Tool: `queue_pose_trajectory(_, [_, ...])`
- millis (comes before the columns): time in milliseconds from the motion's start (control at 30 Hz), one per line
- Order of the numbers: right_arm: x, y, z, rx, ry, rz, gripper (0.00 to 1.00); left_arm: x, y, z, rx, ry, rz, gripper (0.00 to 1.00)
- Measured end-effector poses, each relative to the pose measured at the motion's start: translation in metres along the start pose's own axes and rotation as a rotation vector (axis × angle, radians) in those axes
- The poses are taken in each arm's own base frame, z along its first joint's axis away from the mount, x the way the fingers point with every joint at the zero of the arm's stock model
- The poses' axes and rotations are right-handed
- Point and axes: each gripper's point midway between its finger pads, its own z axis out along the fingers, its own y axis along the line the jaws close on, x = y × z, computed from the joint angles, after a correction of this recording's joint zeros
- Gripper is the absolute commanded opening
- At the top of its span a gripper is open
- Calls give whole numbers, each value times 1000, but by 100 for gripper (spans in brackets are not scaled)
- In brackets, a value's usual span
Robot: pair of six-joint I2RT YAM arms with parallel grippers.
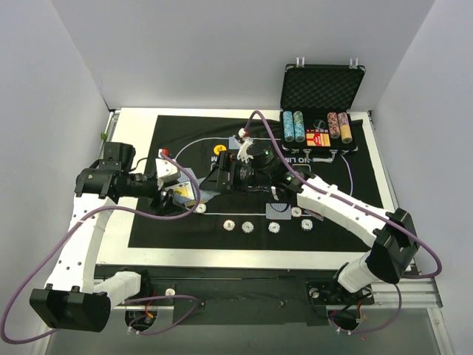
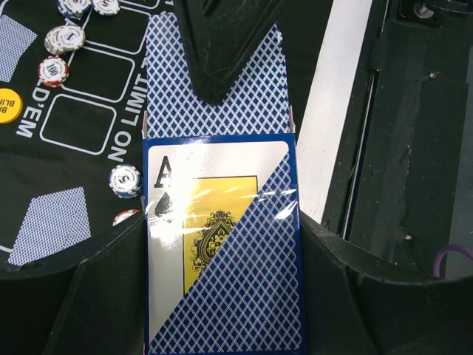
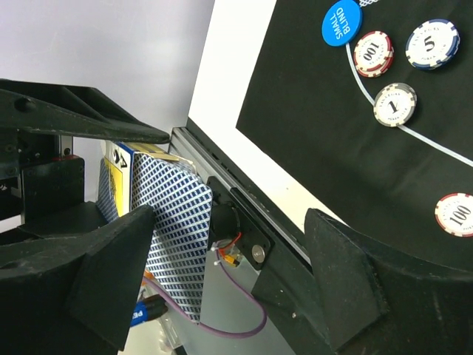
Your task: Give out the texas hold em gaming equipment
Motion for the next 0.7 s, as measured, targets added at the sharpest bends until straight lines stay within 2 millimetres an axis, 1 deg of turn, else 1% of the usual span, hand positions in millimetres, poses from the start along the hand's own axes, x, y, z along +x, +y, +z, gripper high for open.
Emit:
queue_pose_trajectory(300, [-2, 3, 0, -11, -14, 11, 63, -1, -1, -1, -2, -1, 0, 11])
queue_pose_trajectory(467, [-2, 3, -9, -14, -26, 12, 59, -1, -1, -1, -2, -3, -7, 12])
queue_pose_trajectory(700, [-7, -3, -17, -6, -45, 25, 54, -1, -1, -1, -3, -4, -15, 12])
